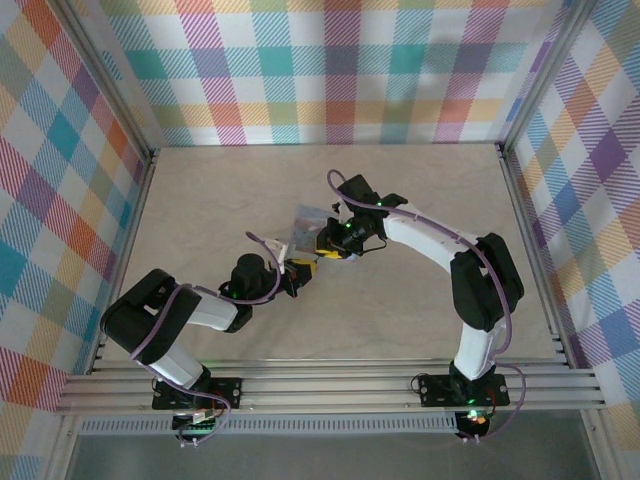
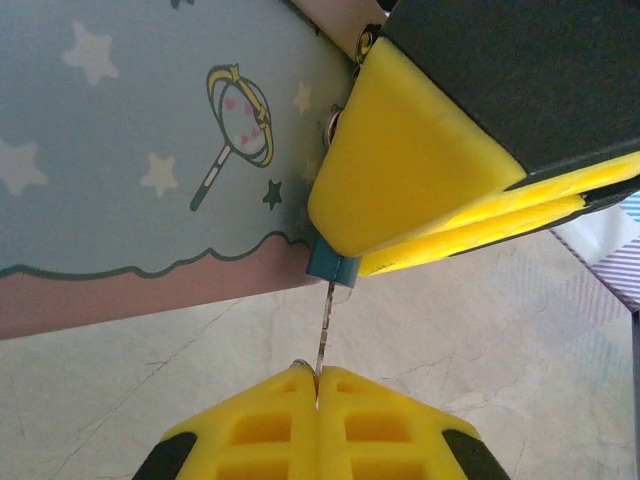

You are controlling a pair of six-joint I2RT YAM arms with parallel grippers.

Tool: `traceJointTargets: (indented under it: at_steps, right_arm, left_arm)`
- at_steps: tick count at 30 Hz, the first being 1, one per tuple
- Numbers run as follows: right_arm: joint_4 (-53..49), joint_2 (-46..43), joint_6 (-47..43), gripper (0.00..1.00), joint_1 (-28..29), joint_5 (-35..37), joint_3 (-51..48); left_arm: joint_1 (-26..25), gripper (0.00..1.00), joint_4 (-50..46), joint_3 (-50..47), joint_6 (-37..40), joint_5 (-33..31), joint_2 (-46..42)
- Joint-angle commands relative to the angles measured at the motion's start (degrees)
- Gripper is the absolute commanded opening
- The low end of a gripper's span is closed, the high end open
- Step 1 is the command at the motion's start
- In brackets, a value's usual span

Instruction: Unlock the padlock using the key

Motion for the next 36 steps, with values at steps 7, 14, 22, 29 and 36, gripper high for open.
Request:
traceJointTargets:
  at_steps: [7, 14, 22, 29, 36]
  right_arm:
    - [0.28, -2.70, 0.41, 0.00, -0.26, -3.29, -0.53]
    - [-1.36, -2.49, 1.05, 0.00, -0.41, -3.89, 0.42]
    - [-2.28, -1.82, 1.53, 0.00, -0.43, -4.24, 1.19]
    - [-3.91, -1.06, 2.33, 0.00, -0.35, -4.05, 2.17]
    - [-5.15, -1.06, 2.11, 0.00, -0.43, -2.80, 2.81]
  left_arm:
    - [0.68, 0.00, 6.77, 0.75, -0.71, -0.10, 1.86]
    - [0.69, 0.00, 8.48, 0.09, -0.09, -0.88, 1.63]
    - [0.10, 0.00, 8.48, 1.70, 0.40, -0.77, 2.73]
    - [-1.99, 0.00, 7.00, 1.69, 2.83, -4.75, 1.46]
    - [-2.58, 0.00, 10.40, 0.02, 1.24, -6.61, 1.31]
